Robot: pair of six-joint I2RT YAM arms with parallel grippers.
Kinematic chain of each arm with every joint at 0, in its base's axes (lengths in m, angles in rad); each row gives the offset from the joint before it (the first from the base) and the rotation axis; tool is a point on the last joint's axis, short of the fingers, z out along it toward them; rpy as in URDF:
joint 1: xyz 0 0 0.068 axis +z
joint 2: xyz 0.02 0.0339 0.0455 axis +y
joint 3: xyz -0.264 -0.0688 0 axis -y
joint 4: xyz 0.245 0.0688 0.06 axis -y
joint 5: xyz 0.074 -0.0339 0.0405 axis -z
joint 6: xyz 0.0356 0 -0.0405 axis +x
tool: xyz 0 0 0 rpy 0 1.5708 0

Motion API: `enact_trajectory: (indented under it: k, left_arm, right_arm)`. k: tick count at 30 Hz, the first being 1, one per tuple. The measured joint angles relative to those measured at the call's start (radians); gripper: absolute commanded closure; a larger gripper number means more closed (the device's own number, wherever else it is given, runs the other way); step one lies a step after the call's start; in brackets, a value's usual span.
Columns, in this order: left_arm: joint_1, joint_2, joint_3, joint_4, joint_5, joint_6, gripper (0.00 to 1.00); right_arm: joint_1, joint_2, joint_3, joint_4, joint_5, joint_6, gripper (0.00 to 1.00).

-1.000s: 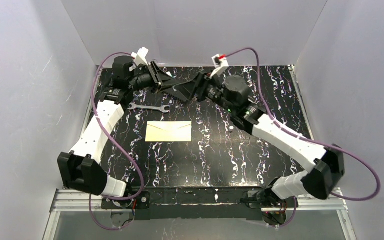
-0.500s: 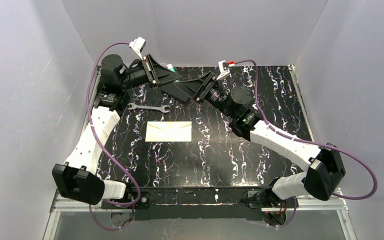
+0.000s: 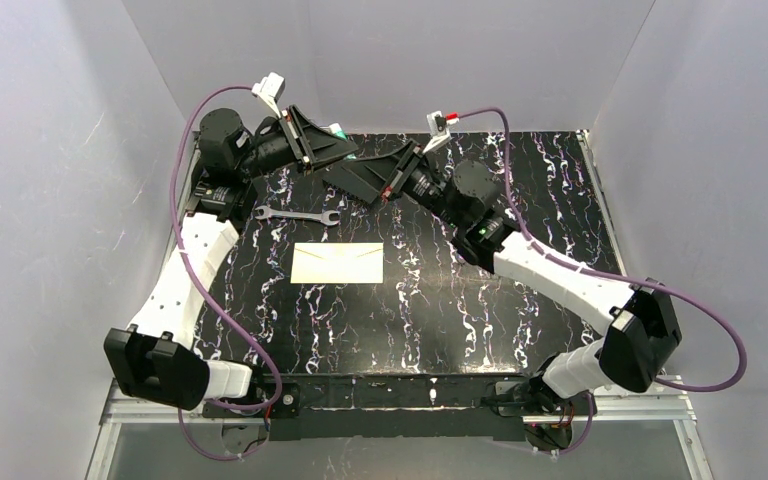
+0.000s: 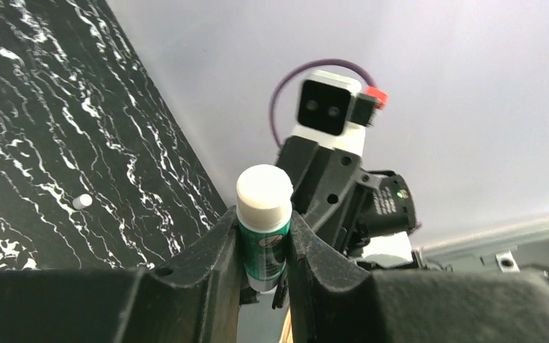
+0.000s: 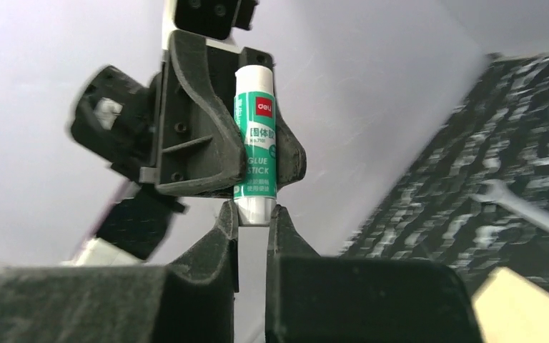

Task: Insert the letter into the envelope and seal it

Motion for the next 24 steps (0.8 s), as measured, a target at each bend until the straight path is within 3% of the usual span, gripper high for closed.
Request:
enact_trajectory:
  k: [3, 7, 15, 21, 22, 23, 24]
  left_arm:
    - [0.001, -0.002, 0.0, -0.055, -0.069, 0.021, 1.0]
    - [0.002, 0.008, 0.023, -0.253, -0.209, 0.097, 1.0]
    - [-0.002, 0.132, 0.097, -0.544, -0.361, 0.195, 1.0]
    - [0.005, 0.165, 0.106, -0.626, -0.403, 0.208, 1.0]
    - [0.003, 0.164, 0.106, -0.628, -0.4, 0.208, 1.0]
    - [0.003, 0.163, 0.107, -0.627, -0.396, 0.209, 1.0]
    - [0.003, 0.161, 0.107, -0.624, -0.39, 0.21, 1.0]
  right_arm:
    - [0.0, 0.018, 0.072, -0.129, 0.011, -0.149, 0.99]
    - [0.022, 0.074, 0.166, -0.312, 0.074, -0.394, 0.99]
    - [0.113, 0.217, 0.298, -0.554, 0.337, -0.853, 0.99]
    - [0.171, 0.295, 0.386, -0.666, 0.475, -0.995, 0.98]
    - [0.174, 0.295, 0.396, -0.686, 0.482, -0.998, 0.82]
    - [0.176, 0.295, 0.412, -0.71, 0.486, -0.994, 0.56]
    - [0.176, 0.295, 0.422, -0.726, 0.482, -0.986, 0.42]
